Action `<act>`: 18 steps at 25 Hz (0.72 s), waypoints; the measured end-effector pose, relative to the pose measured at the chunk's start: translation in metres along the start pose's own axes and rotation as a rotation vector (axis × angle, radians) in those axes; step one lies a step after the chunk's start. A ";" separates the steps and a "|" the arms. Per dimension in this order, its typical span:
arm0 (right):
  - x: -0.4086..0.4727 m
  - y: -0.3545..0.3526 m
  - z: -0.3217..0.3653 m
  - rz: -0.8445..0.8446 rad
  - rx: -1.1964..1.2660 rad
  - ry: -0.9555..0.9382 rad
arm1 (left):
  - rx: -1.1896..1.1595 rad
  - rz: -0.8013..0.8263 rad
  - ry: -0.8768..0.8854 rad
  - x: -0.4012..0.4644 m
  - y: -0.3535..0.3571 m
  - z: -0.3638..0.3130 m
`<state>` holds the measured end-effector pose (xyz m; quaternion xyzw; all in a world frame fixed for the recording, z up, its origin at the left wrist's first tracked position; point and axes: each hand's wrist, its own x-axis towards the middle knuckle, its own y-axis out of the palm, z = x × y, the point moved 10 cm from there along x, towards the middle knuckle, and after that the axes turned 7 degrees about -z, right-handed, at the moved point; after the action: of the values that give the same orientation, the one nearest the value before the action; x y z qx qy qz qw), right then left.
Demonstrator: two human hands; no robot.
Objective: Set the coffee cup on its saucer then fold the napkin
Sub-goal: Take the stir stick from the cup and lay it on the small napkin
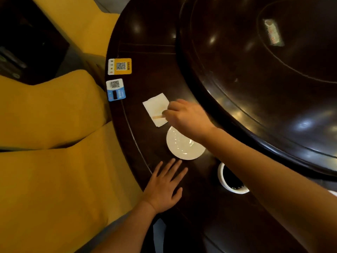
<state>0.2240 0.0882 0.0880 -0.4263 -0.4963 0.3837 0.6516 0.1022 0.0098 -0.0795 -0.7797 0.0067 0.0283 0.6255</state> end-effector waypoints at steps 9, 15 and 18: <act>0.047 0.132 0.032 0.306 -0.168 -0.230 | -0.048 -0.006 -0.024 -0.001 0.007 0.005; 0.048 0.146 0.022 0.336 -0.162 -0.174 | -0.054 -0.002 -0.028 -0.001 0.005 0.004; 0.039 0.135 0.018 0.200 -0.120 -0.041 | -0.054 0.000 -0.028 -0.001 0.004 0.003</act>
<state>0.2045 0.1741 -0.0236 -0.5040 -0.4869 0.4248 0.5730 0.1012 0.0122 -0.0838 -0.7959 -0.0030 0.0395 0.6042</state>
